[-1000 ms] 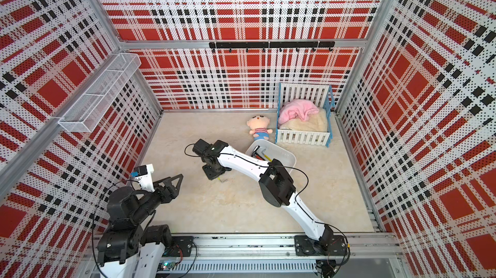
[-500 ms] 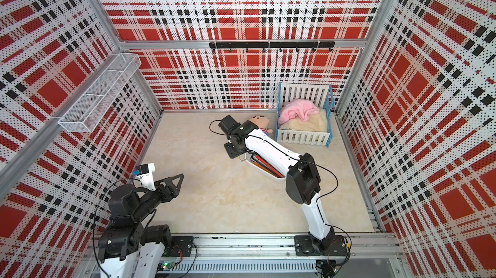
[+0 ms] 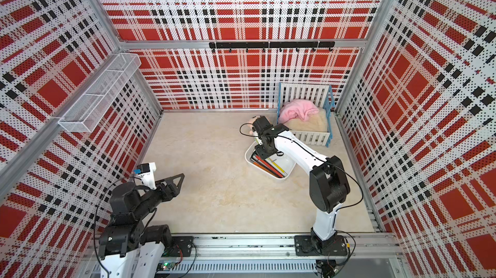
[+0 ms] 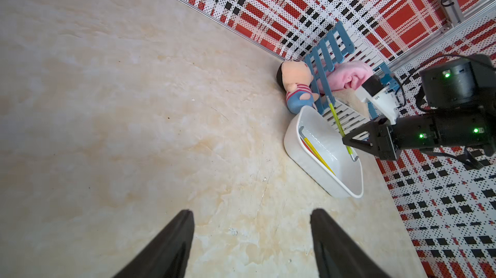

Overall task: Put the hex key on the desktop into the storage box
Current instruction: Place the Allen key in the storage box.

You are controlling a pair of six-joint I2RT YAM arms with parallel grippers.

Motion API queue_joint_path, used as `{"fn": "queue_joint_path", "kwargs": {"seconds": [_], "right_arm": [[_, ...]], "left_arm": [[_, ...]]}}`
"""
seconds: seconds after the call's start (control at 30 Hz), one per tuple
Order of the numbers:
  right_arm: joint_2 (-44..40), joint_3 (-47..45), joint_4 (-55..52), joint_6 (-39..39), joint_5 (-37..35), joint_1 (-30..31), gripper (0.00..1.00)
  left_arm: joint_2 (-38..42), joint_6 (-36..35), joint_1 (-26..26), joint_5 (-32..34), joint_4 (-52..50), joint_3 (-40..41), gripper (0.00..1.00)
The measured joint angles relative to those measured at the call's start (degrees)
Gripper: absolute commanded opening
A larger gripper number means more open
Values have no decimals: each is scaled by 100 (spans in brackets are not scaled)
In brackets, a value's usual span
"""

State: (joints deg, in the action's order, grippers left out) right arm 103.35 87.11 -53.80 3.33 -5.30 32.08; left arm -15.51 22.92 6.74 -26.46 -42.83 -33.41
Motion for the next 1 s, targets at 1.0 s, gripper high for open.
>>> {"fn": "queue_joint_path", "kwargs": {"seconds": [1.0], "right_arm": [[901, -662, 485, -866, -527, -208, 0]], "left_arm": [[-90, -37, -83, -92, 0, 0, 72]]}}
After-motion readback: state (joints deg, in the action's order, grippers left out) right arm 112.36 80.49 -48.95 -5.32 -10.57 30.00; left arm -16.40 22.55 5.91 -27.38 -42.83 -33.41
